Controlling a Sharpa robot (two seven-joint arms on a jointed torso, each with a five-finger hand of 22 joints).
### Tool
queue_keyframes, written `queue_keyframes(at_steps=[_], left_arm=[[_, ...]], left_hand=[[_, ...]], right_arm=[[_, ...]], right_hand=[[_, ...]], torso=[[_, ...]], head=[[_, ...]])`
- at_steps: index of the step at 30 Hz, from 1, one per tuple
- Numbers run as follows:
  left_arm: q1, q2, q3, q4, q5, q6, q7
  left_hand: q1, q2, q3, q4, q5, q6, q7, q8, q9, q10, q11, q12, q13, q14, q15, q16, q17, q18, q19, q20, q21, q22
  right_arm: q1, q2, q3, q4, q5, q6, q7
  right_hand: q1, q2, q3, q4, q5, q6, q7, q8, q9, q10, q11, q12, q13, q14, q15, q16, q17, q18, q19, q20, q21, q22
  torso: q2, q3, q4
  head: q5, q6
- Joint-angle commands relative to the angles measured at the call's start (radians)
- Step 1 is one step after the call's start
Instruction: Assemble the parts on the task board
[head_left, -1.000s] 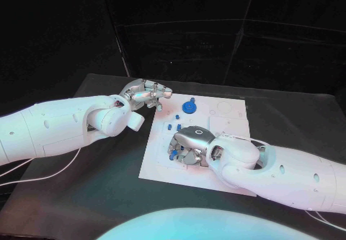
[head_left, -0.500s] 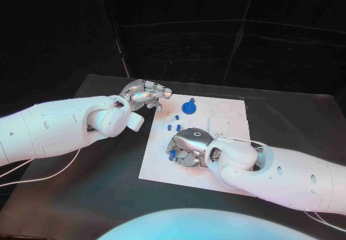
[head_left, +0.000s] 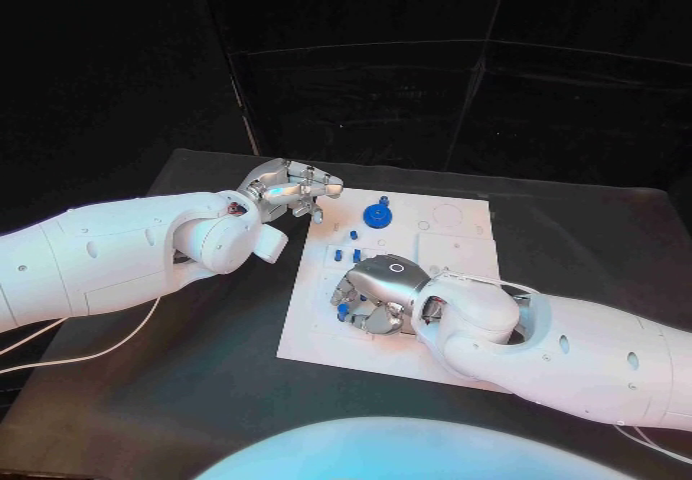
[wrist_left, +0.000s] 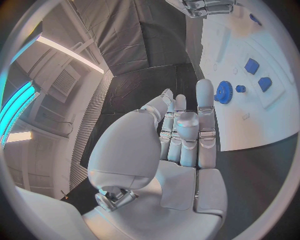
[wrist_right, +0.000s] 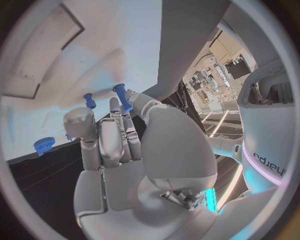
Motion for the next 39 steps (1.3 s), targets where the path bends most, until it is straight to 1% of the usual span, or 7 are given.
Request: queue_keyframes(at_steps=[1,19,22,30,32,34,39], left_arm=[[0.001,0.001,0.001,-0.001,0.002,0.012,0.003],[0.001,0.001,0.001,-0.005,0.002,0.011,0.002],[0.001,-0.001,0.001,-0.005,0.002,0.011,0.002],[0.001,-0.004,0.001,-0.006,0.002,0.014,0.0],[0.001,-0.006,0.001,-0.007,0.002,0.016,-0.002],[0.001,-0.01,0.001,-0.007,0.002,0.018,-0.003],[0.001,-0.019,0.001,-0.007,0.002,0.019,-0.003]], left_hand=[[0.0,0.009,0.006,-0.002,-0.002,-0.008,0.001,0.004,-0.001,-0.007,0.0,-0.002,-0.001,-0.006,0.003,-0.003,-0.002,0.011,-0.008,0.001,-0.005,-0.001],[0.0,0.009,0.006,-0.002,-0.002,-0.008,0.001,0.005,-0.001,-0.007,0.001,-0.001,-0.001,-0.007,0.003,-0.004,-0.002,0.011,-0.008,0.001,-0.005,-0.001],[0.0,0.009,0.006,-0.002,-0.002,-0.008,0.001,0.005,-0.001,-0.007,0.001,-0.001,-0.001,-0.007,0.003,-0.004,-0.002,0.011,-0.008,0.001,-0.005,-0.001],[0.0,0.009,0.006,-0.002,-0.002,-0.008,0.001,0.005,-0.001,-0.007,0.001,-0.001,-0.001,-0.007,0.003,-0.004,-0.002,0.011,-0.008,0.001,-0.005,-0.001],[0.0,0.009,0.006,-0.002,-0.002,-0.008,0.001,0.005,-0.001,-0.007,0.001,-0.001,-0.001,-0.007,0.003,-0.004,-0.002,0.011,-0.008,0.001,-0.005,-0.001],[0.0,0.009,0.006,-0.002,-0.002,-0.008,0.001,0.005,-0.001,-0.007,0.001,-0.001,-0.001,-0.007,0.003,-0.004,-0.002,0.011,-0.008,0.001,-0.005,-0.001],[-0.003,0.009,0.005,0.0,-0.002,-0.009,0.001,0.005,-0.002,-0.007,0.001,-0.001,-0.001,-0.007,0.004,-0.004,-0.003,0.011,-0.008,0.001,-0.005,-0.001]], right_arm=[[0.001,-0.004,0.0,0.009,-0.009,-0.029,0.014],[0.0,-0.032,0.0,0.037,-0.021,-0.049,-0.008],[0.0,-0.055,0.0,0.052,-0.026,-0.102,-0.015],[0.001,-0.14,0.003,0.116,0.033,-0.264,0.009],[0.002,-0.164,0.01,0.135,0.081,-0.295,0.017],[0.002,-0.195,0.028,0.157,0.145,-0.314,0.016],[0.013,-0.294,0.053,0.192,0.334,-0.31,-0.021]], right_hand=[[0.002,-0.001,-0.008,0.0,0.006,-0.006,0.0,0.001,0.001,0.009,-0.002,0.004,0.001,0.025,0.002,0.0,-0.001,0.007,-0.004,0.0,-0.002,0.002],[0.004,-0.01,-0.014,0.004,0.046,-0.018,0.004,0.002,0.002,-0.013,0.004,-0.012,-0.007,0.023,0.005,-0.002,-0.009,0.008,-0.01,-0.001,-0.009,-0.009],[-0.004,-0.016,-0.024,0.011,0.036,-0.022,0.008,0.003,0.003,-0.038,0.012,-0.02,-0.008,0.019,0.011,-0.008,-0.019,0.009,-0.017,0.004,-0.017,-0.021],[-0.029,-0.023,-0.118,0.049,-0.061,-0.043,0.011,0.003,0.003,-0.057,0.013,0.006,0.001,0.017,0.014,-0.009,-0.026,0.011,-0.018,0.01,-0.021,-0.023],[-0.028,-0.019,-0.131,0.055,-0.06,-0.042,0.011,0.004,0.004,-0.054,0.013,0.013,0.003,0.017,0.013,-0.008,-0.026,0.011,-0.017,0.01,-0.02,-0.023],[-0.025,-0.007,-0.144,0.066,-0.053,-0.031,0.012,0.009,0.006,-0.034,0.012,0.031,0.008,0.02,0.013,-0.003,-0.02,0.009,-0.012,0.009,-0.015,-0.015],[-0.059,0.014,-0.172,0.11,-0.023,0.032,0.007,0.039,0.017,0.06,-0.004,0.095,0.036,0.027,0.003,0.014,0.006,0.003,0.011,0.004,0.011,0.025]], torso=[[-0.001,-0.0004,-0.0005],[0.0,-0.0008,0.0002],[0.0,-0.0008,-0.0003],[-0.002,-0.0011,-0.0003],[-0.002,-0.0009,-0.0008],[-0.001,-0.0011,-0.0026],[-0.005,-0.0033,-0.0082]], head=[[-0.002,0.001],[-0.006,0.004],[-0.01,0.007],[-0.027,0.018],[-0.036,0.02],[-0.046,0.027],[-0.07,0.038]])
